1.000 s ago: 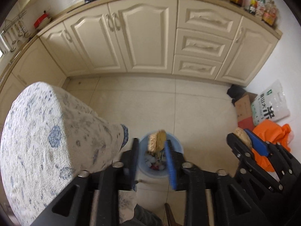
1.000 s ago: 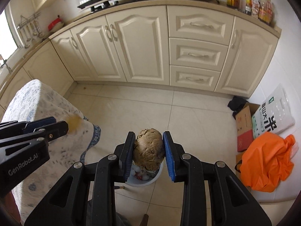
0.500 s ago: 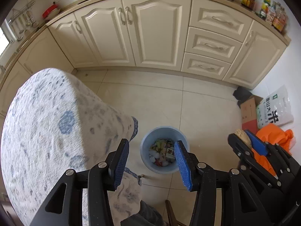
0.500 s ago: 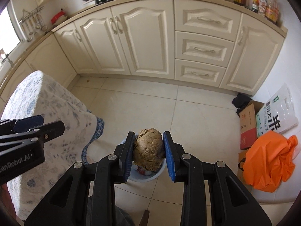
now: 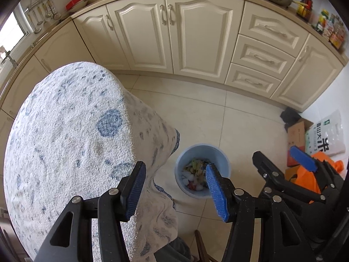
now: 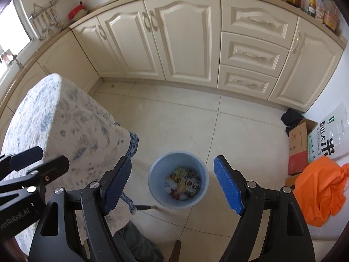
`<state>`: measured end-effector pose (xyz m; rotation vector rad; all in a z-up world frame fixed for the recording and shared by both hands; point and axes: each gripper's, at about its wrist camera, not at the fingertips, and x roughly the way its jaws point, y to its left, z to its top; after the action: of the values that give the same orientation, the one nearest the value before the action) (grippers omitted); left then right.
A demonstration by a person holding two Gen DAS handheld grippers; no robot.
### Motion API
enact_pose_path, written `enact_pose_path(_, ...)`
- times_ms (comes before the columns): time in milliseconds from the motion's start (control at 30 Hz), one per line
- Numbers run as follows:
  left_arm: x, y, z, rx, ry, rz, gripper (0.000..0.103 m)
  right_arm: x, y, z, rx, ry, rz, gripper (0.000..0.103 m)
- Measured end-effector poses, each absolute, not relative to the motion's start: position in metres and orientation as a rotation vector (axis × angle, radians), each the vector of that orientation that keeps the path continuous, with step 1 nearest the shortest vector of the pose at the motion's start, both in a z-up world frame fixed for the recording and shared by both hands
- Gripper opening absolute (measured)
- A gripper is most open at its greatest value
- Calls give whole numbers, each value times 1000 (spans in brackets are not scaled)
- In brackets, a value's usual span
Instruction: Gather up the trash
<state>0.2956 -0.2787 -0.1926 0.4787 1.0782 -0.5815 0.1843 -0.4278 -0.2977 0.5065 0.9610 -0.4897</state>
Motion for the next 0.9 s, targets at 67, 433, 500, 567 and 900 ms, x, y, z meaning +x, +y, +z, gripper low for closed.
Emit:
enact_pose_path(67,296,-278,-193,480,1081,-582,53,183,-427,-299,508,966,-493,80)
enact_pose_path(433,290,-269,-196,437,1107,-549,53,175,-428,-292,482,956,-514,80)
enact_pose_path(500,287,-264,-196,424,1103,-530,54,174,-427,-289,470,951,-511,80)
enact_pose_path(567,284,-259,-194,404,1097,-510,55,174,-424,-286,453,943,-502,80)
enact_pose_path(900,259,-206,-178,277,1058,-377,56,176,-399,-266,327,897,-422,80)
